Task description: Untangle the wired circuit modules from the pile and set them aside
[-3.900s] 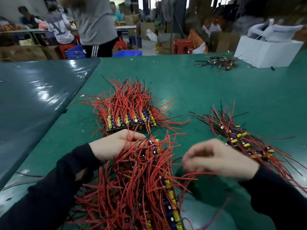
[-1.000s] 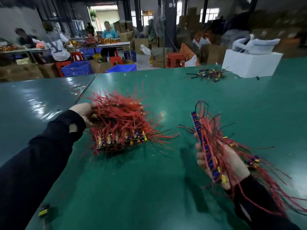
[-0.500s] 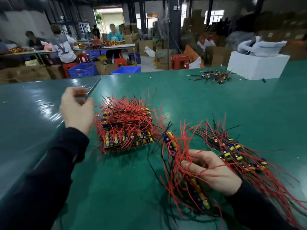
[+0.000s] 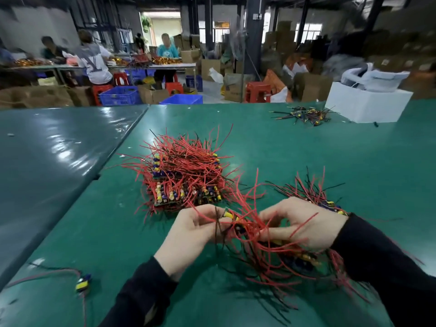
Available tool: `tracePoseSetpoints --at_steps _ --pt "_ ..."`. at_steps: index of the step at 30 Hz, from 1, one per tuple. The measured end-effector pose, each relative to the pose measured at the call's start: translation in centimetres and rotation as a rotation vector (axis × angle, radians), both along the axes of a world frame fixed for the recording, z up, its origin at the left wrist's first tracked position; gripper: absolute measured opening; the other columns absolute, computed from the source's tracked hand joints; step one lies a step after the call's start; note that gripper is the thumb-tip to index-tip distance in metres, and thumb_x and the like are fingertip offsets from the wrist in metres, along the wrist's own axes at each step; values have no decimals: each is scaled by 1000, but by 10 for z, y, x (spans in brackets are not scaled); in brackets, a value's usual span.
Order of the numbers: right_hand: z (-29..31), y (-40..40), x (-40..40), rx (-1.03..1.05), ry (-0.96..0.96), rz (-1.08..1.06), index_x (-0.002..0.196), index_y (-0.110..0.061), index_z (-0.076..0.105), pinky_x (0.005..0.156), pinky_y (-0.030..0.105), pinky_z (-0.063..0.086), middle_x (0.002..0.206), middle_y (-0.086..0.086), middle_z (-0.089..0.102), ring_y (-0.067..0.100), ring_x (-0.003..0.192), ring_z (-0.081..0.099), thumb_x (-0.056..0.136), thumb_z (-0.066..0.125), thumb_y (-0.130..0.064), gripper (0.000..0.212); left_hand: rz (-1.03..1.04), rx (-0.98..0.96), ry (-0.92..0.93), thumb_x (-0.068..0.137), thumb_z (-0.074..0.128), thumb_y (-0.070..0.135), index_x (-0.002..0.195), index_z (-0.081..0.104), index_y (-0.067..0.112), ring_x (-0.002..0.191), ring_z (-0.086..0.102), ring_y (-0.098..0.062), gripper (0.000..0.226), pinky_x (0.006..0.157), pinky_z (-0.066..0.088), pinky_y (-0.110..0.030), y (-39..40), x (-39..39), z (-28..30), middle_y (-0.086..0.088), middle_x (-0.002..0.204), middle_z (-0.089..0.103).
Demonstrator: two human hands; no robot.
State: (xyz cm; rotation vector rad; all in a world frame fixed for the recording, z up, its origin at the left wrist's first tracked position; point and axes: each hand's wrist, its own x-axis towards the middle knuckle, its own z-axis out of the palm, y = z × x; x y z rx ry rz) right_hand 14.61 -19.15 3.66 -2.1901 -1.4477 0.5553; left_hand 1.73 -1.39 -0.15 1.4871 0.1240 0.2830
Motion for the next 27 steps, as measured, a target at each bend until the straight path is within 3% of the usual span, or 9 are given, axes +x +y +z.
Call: tracePoseSetpoints --at_steps 3,7,11,17,21,27 --pt "-5 12 -3 -61 -198 4 100 -22 66 82 35 49 91 -4 72 15 85 65 85 60 -47 31 171 -83 -53 76 66 0 79 64 2 61 61 -8 4 61 52 -18 0 2 -14 -2 69 67" --pt "-18 23 -10 -5 -362 -113 106 -27 62 86 34 46 99 -8 67 15 96 60 75 46 -71 56 210 -56 -47 78 65 2 83 61 -2 63 61 -7 8 60 49 -15 4 -1 -26 -2 69 67" --pt "-36 36 -13 271 -63 -54 85 -13 68 73 36 49 74 1 67 16 71 58 82 68 -46 33 225 -84 -24 81 63 -3 89 61 -3 65 61 -7 7 61 49 -15 7 1 -29 -5 73 68" --pt "-54 41 -25 392 238 -121 94 -22 70 71 46 52 81 8 71 15 68 60 82 62 -48 30 184 -56 -60 73 63 16 88 66 -4 71 63 -9 25 65 52 -17 9 -2 -27 -6 78 71" --pt "-58 40 -27 405 253 -137 100 -21 69 76 45 53 86 3 73 24 79 68 86 63 -37 22 196 -52 -17 73 64 21 83 68 0 71 61 -14 24 63 52 -20 8 -1 -30 -9 77 69" --pt "-67 46 -34 435 291 -230 94 -14 72 71 50 52 80 16 70 27 66 63 78 64 -47 38 184 -57 21 74 63 23 76 74 11 70 64 -9 16 64 52 -17 8 -4 -29 -4 77 72"
